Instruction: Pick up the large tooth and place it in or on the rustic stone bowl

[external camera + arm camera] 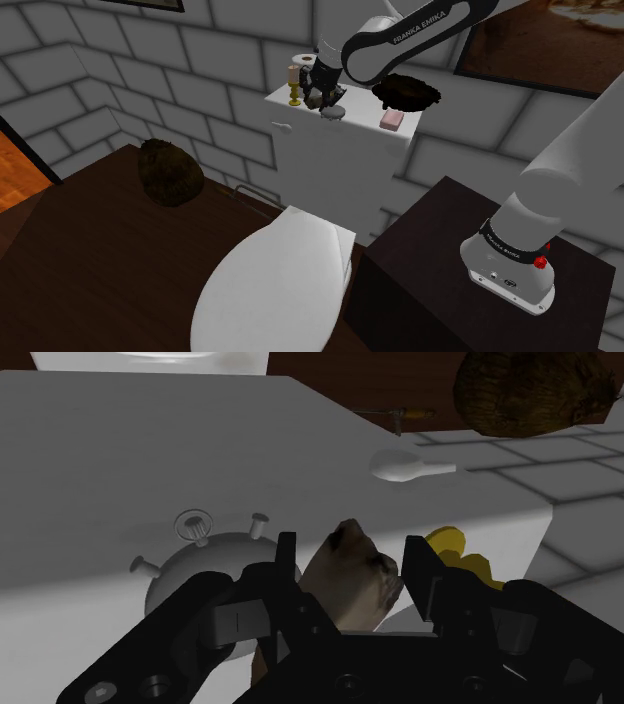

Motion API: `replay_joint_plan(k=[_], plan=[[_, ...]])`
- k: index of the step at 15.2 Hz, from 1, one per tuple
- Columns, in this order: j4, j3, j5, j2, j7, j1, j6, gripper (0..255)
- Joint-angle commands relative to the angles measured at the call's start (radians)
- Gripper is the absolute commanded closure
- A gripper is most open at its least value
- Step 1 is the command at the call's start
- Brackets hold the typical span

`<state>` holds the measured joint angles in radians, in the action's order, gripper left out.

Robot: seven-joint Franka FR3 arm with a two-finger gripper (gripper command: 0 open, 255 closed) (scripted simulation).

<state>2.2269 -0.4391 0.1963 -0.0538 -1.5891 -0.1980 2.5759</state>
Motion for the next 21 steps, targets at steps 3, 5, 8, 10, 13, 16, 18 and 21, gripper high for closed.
replay_joint_plan(k=[3,5,8,10,13,16,18,21], plan=[[0.000,0.000,0.000,0.000,0.000,0.000,0.000,255],[0.000,0.000,0.000,0.000,0.000,0.000,0.000,255],[0.000,0.000,0.000,0.000,0.000,0.000,0.000,255],[-0.014,0.001,-0.017,-0.014,0.015,0.001,-0.025,255],[-0.036,0.004,-0.039,-0.032,0.034,0.004,-0.063,255],[-0.061,0.007,-0.058,-0.049,0.051,0.006,-0.102,255],[-0.078,0.009,-0.068,-0.059,0.061,0.008,-0.128,255],[-0.106,0.012,-0.082,-0.072,0.074,0.009,-0.167,255]])
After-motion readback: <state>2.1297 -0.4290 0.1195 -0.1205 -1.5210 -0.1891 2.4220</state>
